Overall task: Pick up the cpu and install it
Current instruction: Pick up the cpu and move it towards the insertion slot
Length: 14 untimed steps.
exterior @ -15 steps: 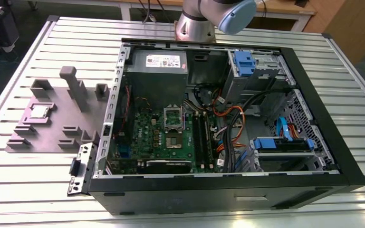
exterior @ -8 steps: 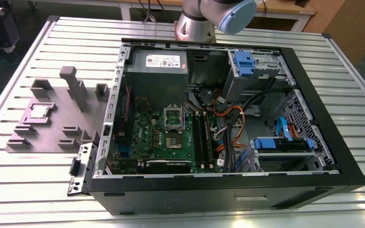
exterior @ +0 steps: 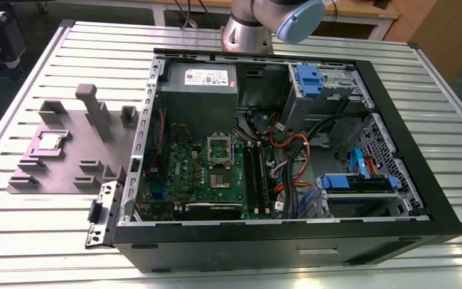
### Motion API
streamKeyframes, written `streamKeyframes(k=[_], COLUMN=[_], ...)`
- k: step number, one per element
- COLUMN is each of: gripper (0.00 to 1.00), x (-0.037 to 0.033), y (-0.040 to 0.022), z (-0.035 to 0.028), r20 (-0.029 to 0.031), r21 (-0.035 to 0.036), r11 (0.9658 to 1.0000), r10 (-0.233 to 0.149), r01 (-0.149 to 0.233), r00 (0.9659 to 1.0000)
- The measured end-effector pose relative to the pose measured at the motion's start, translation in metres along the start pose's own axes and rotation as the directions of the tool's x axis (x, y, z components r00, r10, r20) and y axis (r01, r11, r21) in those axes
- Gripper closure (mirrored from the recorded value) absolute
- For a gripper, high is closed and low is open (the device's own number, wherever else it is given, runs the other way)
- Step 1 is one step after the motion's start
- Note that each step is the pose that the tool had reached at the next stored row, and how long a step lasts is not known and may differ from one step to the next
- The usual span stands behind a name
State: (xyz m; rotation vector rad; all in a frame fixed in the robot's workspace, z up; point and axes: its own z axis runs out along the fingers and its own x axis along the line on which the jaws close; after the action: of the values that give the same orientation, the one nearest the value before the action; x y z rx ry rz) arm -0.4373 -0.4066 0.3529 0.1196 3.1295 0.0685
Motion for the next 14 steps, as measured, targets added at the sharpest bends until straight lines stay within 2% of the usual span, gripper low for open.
streamKeyframes(k=[14], gripper=[0.41], x=[0.0], y=[-0.0002], z=[0.0036], r20=[0.0], r21=[0.0], r11=[1.0], r10=[0.0], r01=[0.0], r00=[1.0])
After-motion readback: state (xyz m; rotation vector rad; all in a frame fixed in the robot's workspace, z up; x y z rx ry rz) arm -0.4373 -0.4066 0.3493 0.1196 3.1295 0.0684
